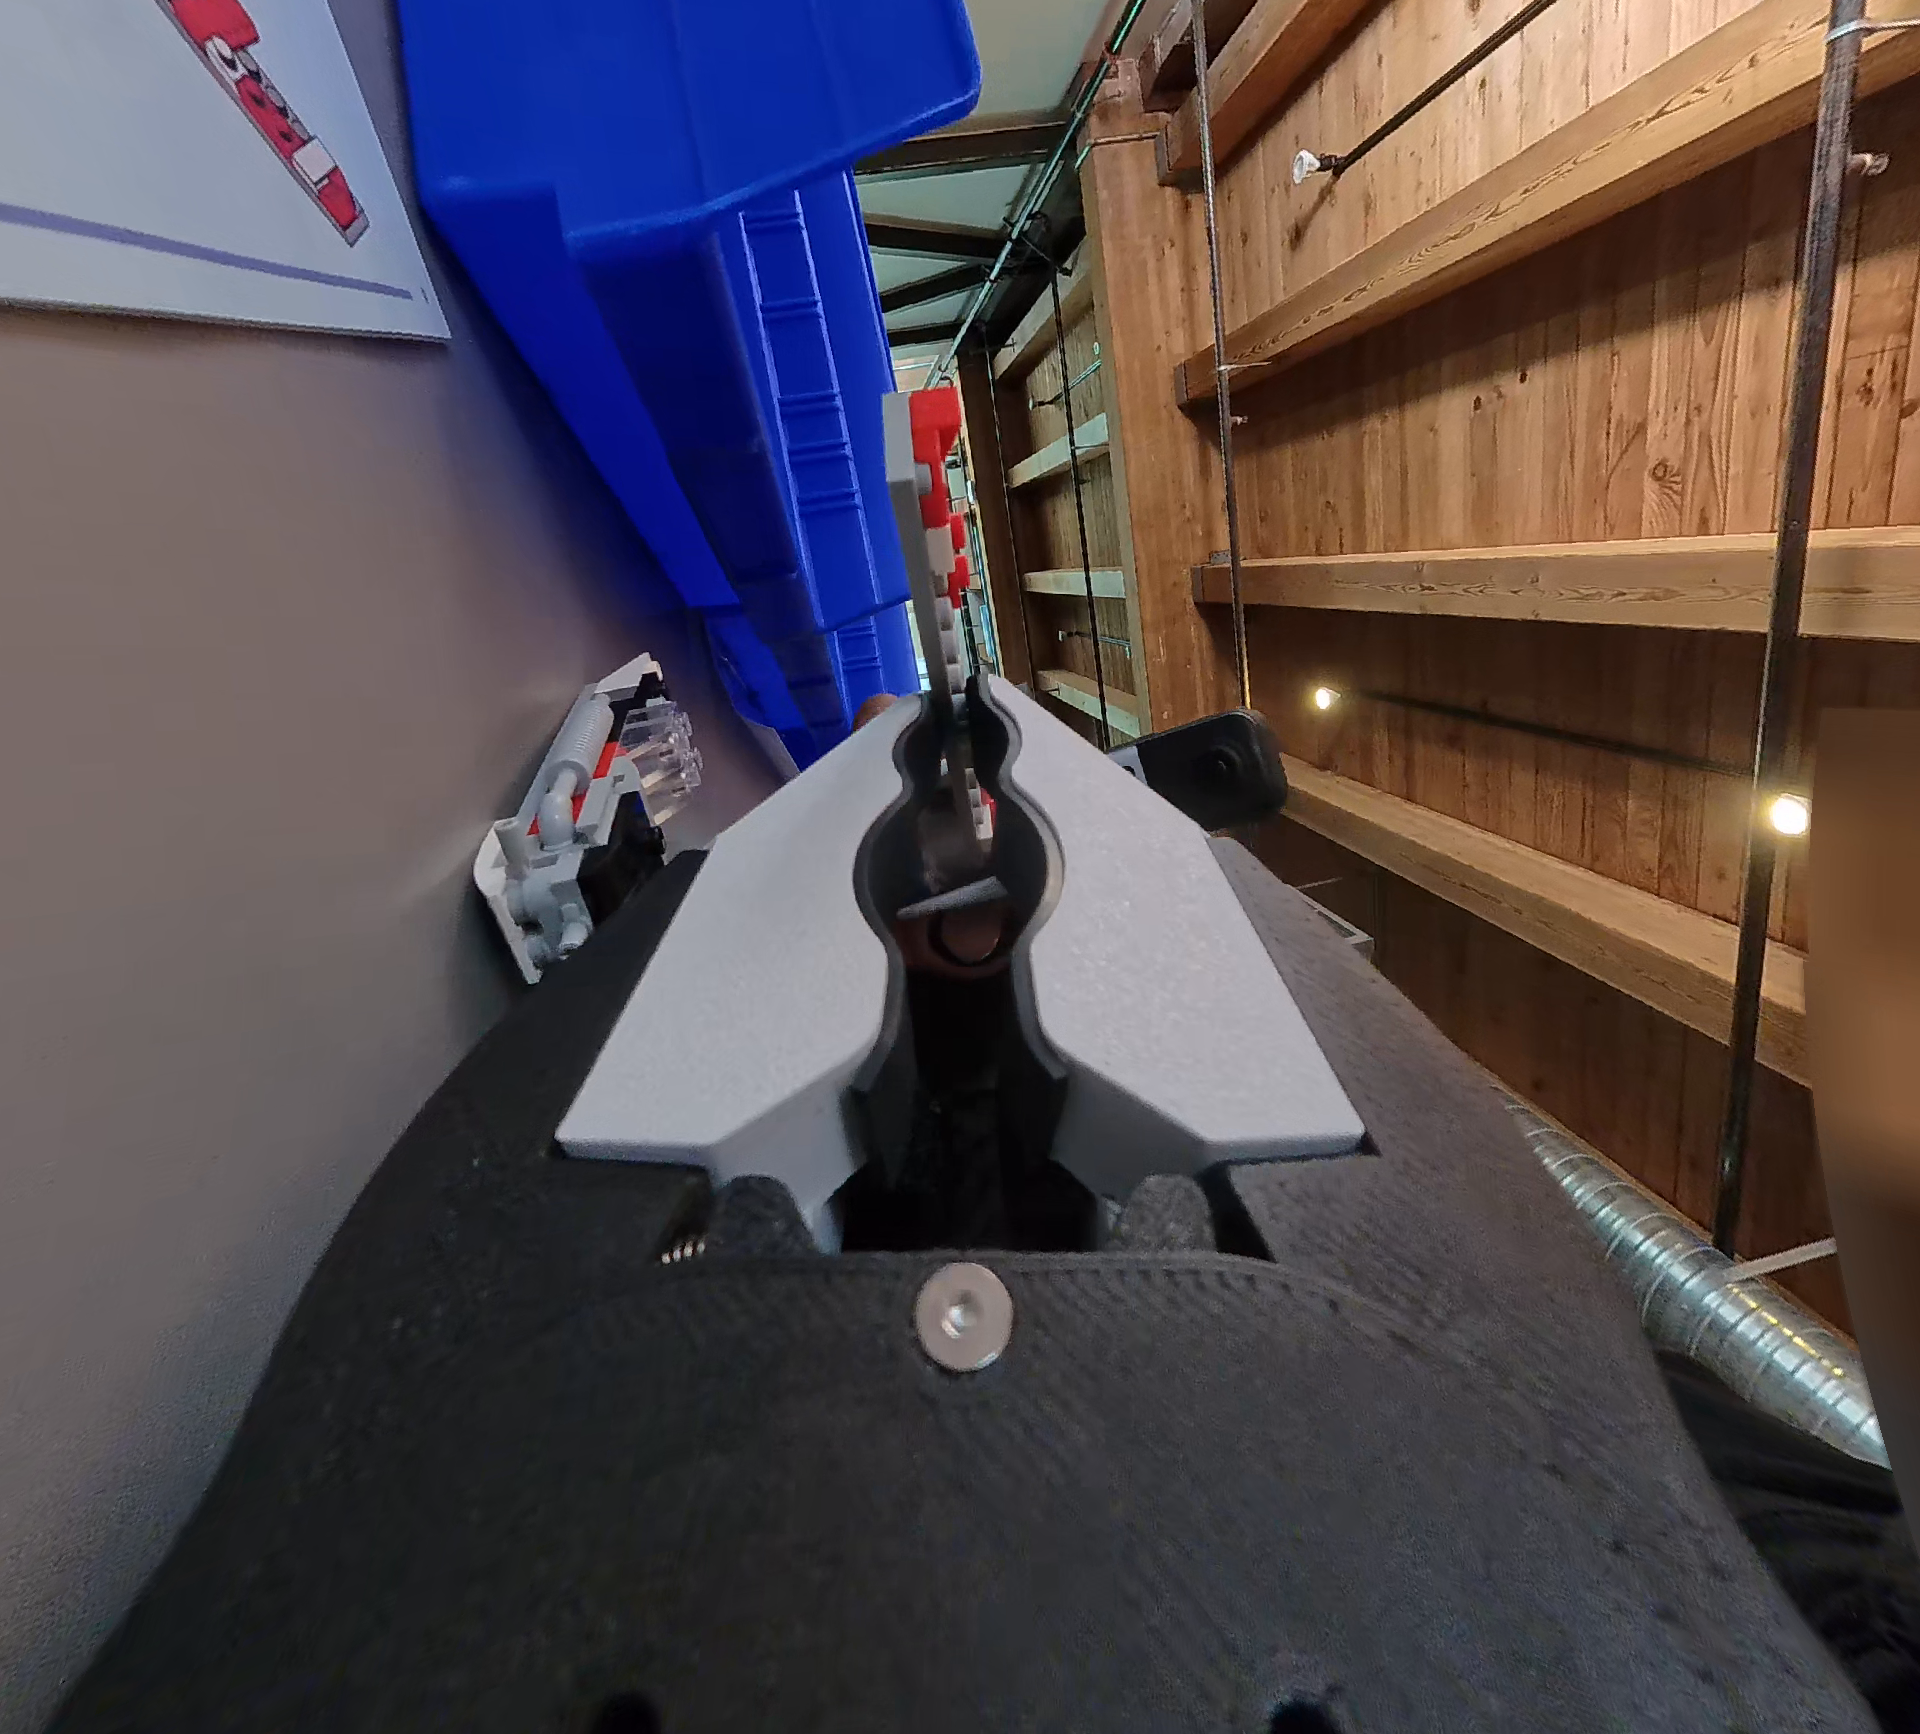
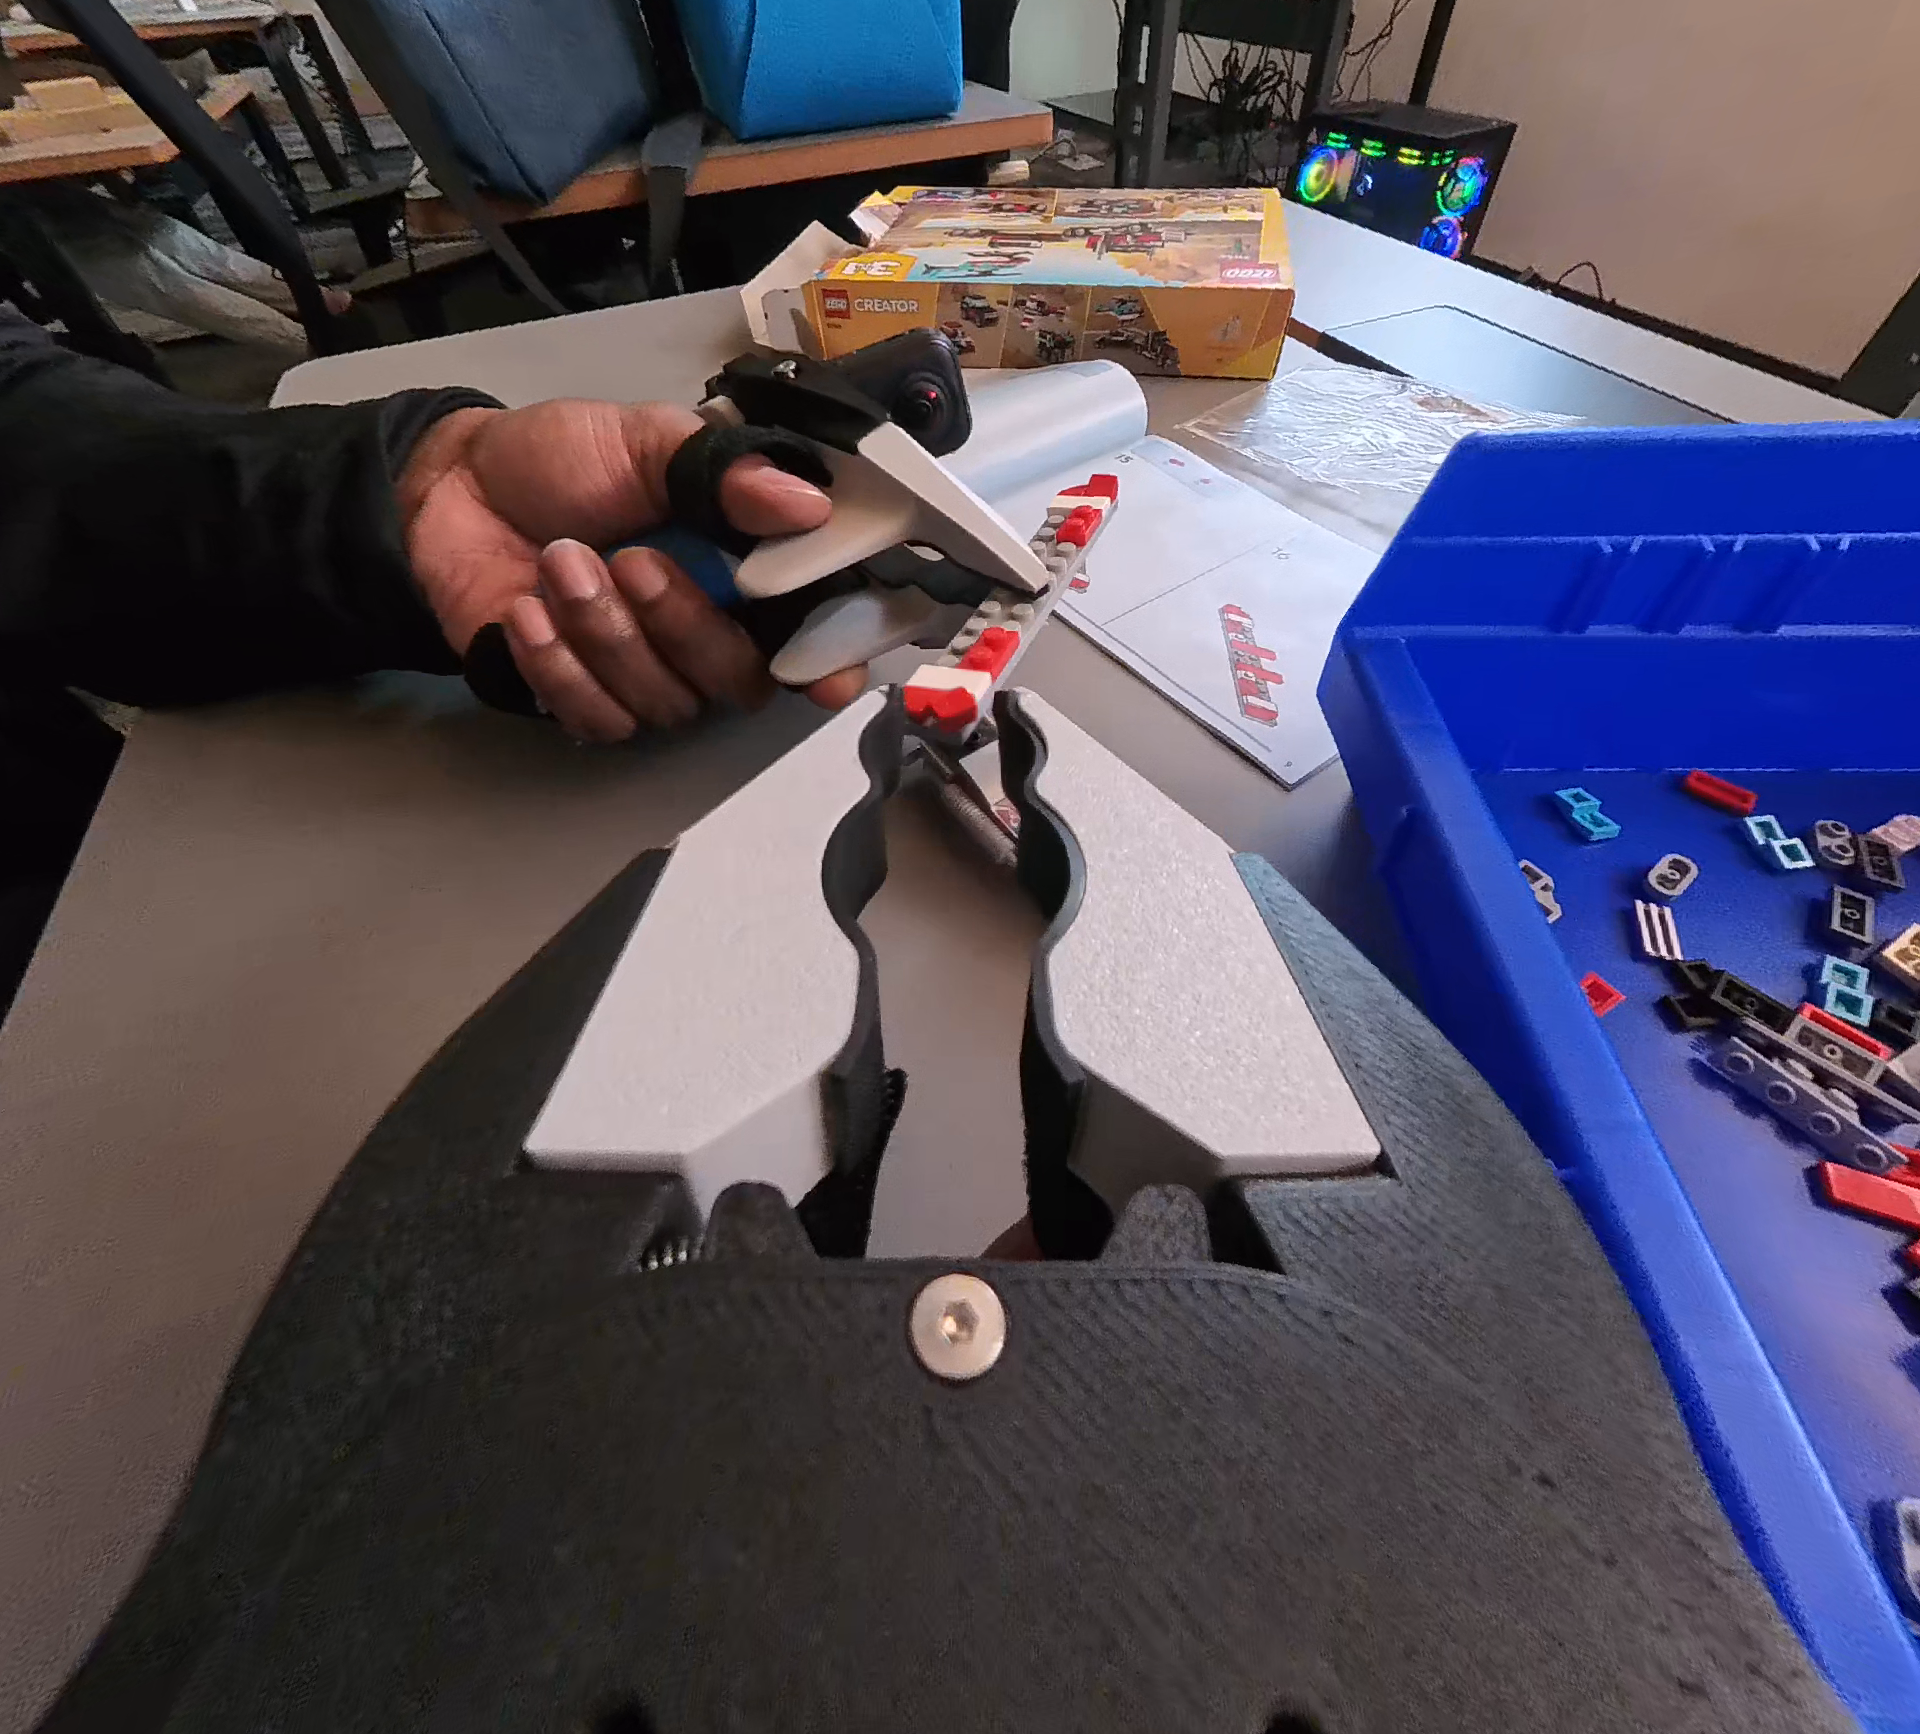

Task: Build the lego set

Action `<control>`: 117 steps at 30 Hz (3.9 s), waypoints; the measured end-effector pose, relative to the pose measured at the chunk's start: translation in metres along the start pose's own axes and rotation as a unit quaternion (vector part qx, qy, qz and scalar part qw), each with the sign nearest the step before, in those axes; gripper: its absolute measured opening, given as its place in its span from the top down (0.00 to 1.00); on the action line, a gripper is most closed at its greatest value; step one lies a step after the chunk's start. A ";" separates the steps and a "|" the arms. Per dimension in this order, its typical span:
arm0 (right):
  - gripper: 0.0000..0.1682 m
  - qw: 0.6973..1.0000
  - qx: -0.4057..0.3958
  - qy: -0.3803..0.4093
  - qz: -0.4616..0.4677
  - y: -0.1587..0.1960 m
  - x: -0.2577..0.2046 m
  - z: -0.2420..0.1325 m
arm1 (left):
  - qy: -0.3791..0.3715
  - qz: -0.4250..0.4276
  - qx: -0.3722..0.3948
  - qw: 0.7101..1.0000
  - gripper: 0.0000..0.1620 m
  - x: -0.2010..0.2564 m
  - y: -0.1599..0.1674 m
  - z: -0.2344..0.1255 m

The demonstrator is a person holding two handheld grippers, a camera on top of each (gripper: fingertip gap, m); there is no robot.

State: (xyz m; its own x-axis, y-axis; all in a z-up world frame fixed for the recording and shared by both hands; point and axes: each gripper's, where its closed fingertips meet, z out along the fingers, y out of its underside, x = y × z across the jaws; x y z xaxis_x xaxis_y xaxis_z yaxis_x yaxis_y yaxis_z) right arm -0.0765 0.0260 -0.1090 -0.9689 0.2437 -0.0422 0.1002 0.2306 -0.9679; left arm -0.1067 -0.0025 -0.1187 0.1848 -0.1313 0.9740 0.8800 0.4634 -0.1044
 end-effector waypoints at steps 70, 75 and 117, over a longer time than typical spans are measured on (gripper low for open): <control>0.87 0.997 0.007 0.077 -0.021 -0.003 0.010 -0.007 | 0.010 -0.012 0.011 1.000 0.97 0.003 -0.002 -0.001; 0.87 0.997 0.005 0.077 -0.017 -0.001 0.010 -0.006 | 0.010 -0.012 0.009 1.000 0.97 0.003 -0.002 -0.001; 0.85 0.921 0.139 -0.002 0.363 -0.017 -0.007 -0.016 | 0.077 0.007 -0.015 0.997 0.97 0.027 0.009 0.007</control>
State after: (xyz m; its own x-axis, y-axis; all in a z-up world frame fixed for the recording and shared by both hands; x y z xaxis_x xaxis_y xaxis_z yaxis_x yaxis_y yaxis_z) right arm -0.0681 0.0358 -0.0885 -0.6706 0.2347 -0.7038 0.6606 -0.2427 -0.7104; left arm -0.0972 0.0040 -0.0923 0.2597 -0.2589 0.9304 0.8888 0.4408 -0.1254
